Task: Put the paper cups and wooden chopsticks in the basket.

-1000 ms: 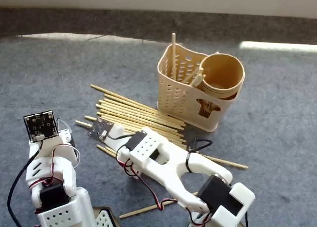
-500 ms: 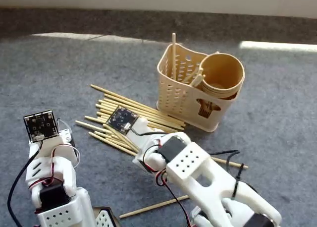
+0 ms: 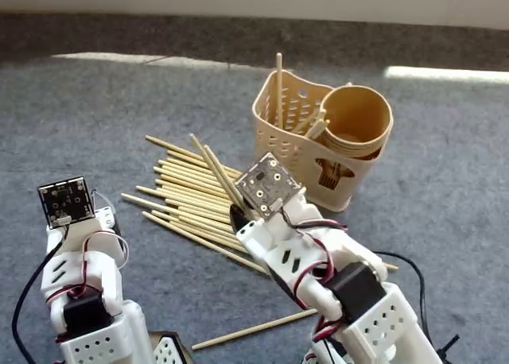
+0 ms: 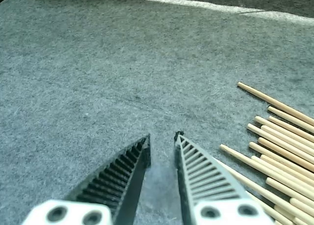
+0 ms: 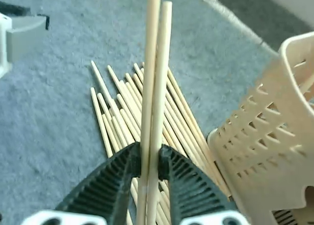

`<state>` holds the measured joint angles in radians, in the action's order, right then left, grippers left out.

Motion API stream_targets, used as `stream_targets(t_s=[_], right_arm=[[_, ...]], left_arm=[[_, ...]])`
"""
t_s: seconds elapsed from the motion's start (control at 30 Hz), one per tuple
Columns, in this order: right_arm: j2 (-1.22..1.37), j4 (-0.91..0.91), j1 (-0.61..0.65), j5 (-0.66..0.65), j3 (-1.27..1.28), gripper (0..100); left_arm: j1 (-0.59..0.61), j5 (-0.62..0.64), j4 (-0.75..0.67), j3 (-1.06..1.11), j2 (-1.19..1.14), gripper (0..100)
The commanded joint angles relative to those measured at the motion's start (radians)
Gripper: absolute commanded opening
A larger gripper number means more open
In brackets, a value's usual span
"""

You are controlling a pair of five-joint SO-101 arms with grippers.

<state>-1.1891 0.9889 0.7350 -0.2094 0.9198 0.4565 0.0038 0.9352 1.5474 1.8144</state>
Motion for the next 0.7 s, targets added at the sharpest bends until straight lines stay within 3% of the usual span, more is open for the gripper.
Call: stream_targets(t_s=[0.0, 0.3, 0.67], right_arm=[[-0.084, -0.084, -0.013, 0.012, -0.025, 0.5], [-0.142, -0.377, -0.025, 0.005, -0.081, 0.5], [-0.139, -0.842, -0.213, 0.006, -0.099, 0.5]], left_arm=[[-0.015, 0.003, -0.023, -0.007, 0.002, 10], [-0.015, 0.003, -0.023, -0.007, 0.002, 10], [-0.015, 0.003, -0.023, -0.007, 0.002, 10]])
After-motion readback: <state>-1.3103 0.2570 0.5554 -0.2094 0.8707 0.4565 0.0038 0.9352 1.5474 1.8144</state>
